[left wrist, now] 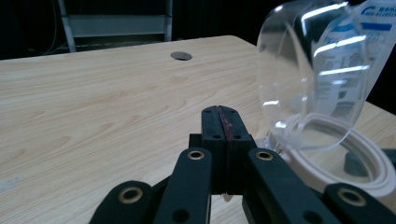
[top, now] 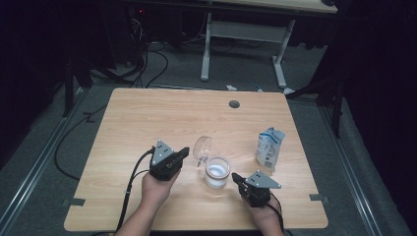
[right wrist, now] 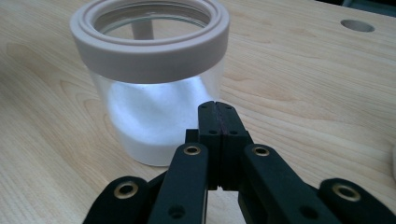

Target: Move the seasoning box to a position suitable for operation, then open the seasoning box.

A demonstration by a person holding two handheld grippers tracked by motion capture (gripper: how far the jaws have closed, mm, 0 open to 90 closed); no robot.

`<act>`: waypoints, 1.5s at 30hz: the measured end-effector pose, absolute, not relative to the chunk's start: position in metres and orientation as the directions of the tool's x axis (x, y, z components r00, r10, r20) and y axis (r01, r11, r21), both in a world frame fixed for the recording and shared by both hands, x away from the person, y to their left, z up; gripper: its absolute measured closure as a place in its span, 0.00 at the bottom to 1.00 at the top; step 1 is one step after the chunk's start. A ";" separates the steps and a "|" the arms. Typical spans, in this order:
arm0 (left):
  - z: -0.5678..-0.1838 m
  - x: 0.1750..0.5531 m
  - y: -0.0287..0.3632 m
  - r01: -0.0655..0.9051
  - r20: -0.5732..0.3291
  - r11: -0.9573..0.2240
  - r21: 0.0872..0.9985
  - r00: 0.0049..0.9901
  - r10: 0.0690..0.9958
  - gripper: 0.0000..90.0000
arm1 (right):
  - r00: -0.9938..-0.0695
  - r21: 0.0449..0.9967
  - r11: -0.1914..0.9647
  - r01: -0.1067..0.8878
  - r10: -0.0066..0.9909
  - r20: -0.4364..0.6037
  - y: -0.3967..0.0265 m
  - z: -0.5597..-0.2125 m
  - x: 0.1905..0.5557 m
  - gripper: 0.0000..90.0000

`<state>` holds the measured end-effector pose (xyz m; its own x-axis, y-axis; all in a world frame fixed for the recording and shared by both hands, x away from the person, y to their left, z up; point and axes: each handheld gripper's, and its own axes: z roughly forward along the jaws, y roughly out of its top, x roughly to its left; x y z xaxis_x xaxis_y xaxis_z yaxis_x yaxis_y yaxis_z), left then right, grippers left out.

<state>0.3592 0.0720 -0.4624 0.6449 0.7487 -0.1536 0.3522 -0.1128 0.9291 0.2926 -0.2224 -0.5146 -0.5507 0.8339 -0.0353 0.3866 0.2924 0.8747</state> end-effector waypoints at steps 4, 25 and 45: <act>-0.459 0.358 0.068 0.348 -0.154 -0.110 0.931 0.648 0.746 1.00 | -0.560 0.870 0.302 0.390 0.828 -0.037 -0.219 -0.517 0.293 1.00; -0.461 0.345 0.046 0.332 -0.152 -0.125 0.935 0.694 0.704 1.00 | -0.555 0.867 0.306 0.394 0.831 -0.041 -0.217 -0.518 0.294 1.00; -0.519 0.310 0.171 0.347 0.010 -0.213 0.913 0.504 0.864 0.73 | -0.525 0.895 0.265 0.360 0.850 -0.041 -0.221 -0.500 0.307 1.00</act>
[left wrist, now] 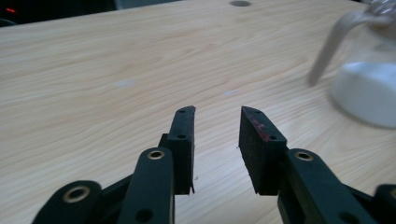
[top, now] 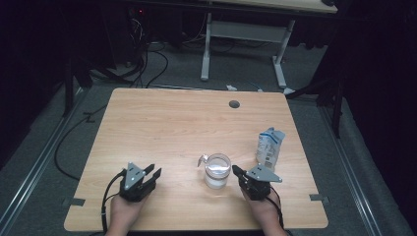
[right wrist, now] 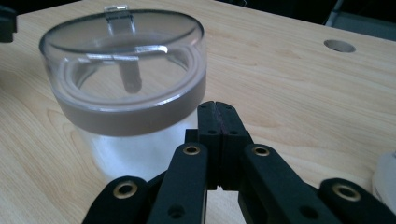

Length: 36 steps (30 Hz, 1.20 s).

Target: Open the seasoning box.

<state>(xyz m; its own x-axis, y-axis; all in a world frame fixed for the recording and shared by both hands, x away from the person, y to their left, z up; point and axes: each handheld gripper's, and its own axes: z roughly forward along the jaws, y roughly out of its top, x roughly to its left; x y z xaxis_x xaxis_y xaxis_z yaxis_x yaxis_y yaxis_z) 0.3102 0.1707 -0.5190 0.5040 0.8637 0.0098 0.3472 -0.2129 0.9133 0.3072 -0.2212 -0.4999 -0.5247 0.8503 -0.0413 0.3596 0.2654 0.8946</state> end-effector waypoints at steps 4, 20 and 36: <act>-0.522 0.309 0.191 0.376 -0.030 -0.169 0.911 0.469 0.883 0.72 | -0.524 0.895 0.279 0.348 0.849 -0.061 -0.218 -0.499 0.304 1.00; -0.525 0.314 0.195 0.392 -0.073 -0.131 0.911 0.464 0.883 0.72 | -0.552 0.900 0.288 0.327 0.831 -0.065 -0.213 -0.498 0.292 1.00; -0.525 0.314 0.199 0.397 -0.089 -0.113 0.911 0.457 0.885 0.73 | -0.630 0.899 0.324 0.297 0.773 -0.070 -0.182 -0.499 0.283 1.00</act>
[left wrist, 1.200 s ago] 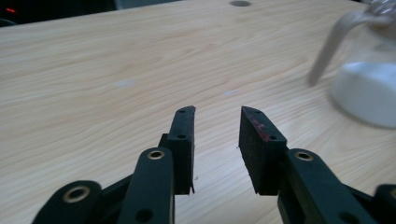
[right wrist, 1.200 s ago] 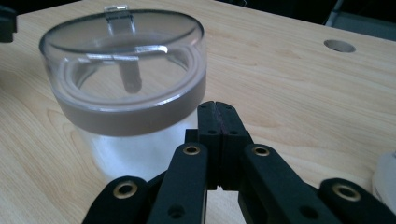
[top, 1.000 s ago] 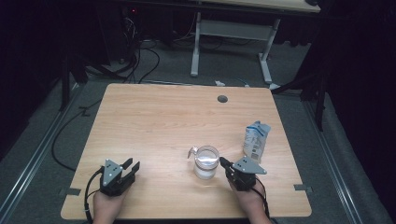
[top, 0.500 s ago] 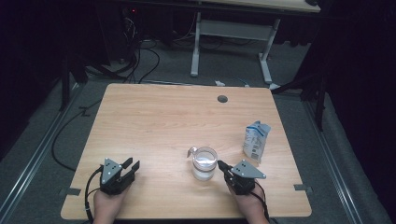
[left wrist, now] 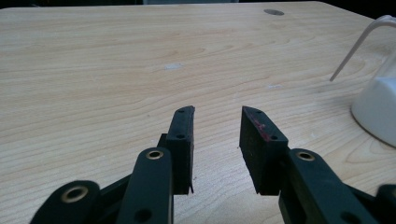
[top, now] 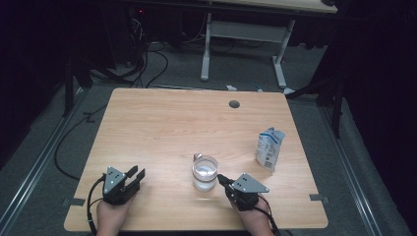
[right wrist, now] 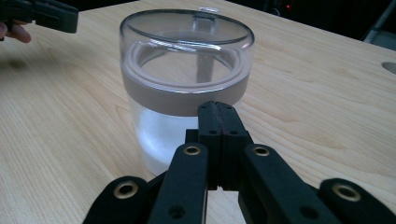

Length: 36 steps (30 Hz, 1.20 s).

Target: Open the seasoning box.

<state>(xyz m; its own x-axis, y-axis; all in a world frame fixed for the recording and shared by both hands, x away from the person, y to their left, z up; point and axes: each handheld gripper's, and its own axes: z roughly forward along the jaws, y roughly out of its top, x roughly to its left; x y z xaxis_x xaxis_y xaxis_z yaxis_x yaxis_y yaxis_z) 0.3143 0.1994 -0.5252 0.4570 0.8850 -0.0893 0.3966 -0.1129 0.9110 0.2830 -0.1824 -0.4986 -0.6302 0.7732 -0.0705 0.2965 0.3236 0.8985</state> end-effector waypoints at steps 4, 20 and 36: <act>-0.525 0.315 0.200 0.399 -0.092 -0.111 0.910 0.456 0.885 0.73 | -0.642 0.900 0.327 0.290 0.764 -0.070 -0.175 -0.499 0.284 1.00; -0.527 0.315 0.203 0.413 -0.111 -0.098 0.906 0.454 0.884 0.73 | -0.676 0.900 0.343 0.269 0.733 -0.078 -0.146 -0.500 0.295 1.00; -0.527 0.315 0.205 0.415 -0.119 -0.091 0.905 0.452 0.884 0.73 | -0.717 0.901 0.363 0.238 0.692 -0.089 -0.114 -0.499 0.301 1.00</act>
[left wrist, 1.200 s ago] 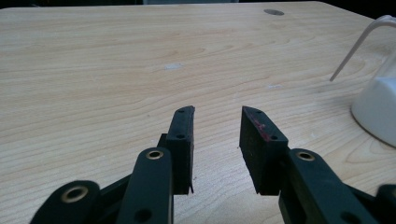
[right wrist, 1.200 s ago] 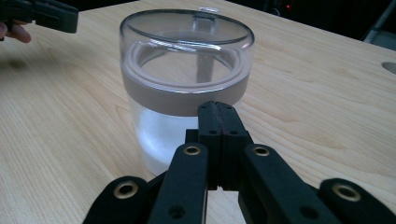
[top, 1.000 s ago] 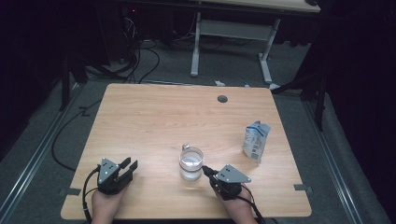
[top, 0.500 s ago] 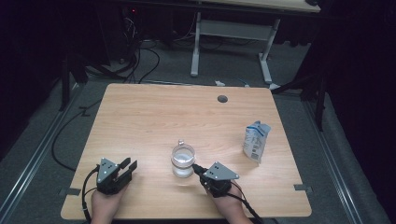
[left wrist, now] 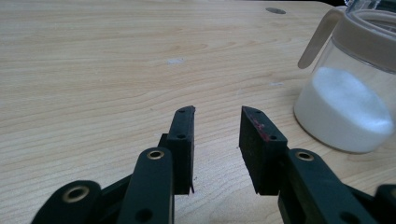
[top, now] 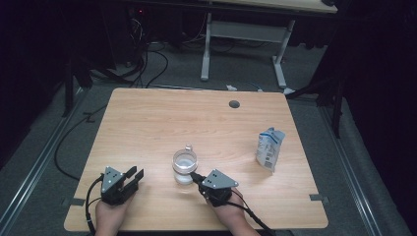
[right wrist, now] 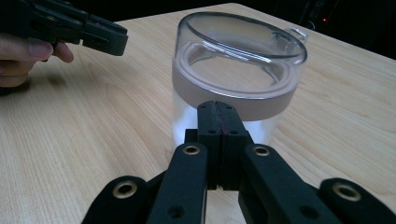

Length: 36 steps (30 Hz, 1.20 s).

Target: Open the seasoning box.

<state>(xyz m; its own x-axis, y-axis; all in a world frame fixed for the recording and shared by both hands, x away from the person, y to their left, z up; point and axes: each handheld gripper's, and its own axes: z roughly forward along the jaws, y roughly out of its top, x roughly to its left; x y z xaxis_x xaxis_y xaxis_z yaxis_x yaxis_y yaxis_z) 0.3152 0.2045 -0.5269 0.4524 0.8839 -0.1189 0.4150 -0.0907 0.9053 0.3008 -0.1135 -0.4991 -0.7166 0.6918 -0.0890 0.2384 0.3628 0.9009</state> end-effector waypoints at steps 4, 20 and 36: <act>-0.527 0.315 0.204 0.417 -0.120 -0.091 0.904 0.453 0.883 0.73 | -0.709 0.900 0.363 0.243 0.699 -0.091 -0.115 -0.499 0.301 1.00; -0.525 0.312 0.191 0.412 -0.096 -0.124 0.903 0.473 0.876 0.85 | -0.605 0.874 0.356 0.332 0.791 -0.092 -0.187 -0.513 0.298 0.99; -0.531 0.300 0.233 0.437 -0.140 -0.051 0.898 0.395 0.908 0.76 | -0.391 0.898 0.175 0.405 0.920 -0.003 -0.304 -0.511 0.278 0.76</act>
<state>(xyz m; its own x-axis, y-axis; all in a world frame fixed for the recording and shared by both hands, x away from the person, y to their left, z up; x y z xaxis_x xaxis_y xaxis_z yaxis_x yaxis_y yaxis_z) 0.3003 0.2327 -0.5314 0.3949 0.9080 -0.1400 0.4366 -0.0514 0.8982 0.2780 -0.3038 -0.5114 -0.3912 0.9203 -0.0035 0.4046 0.1754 0.8975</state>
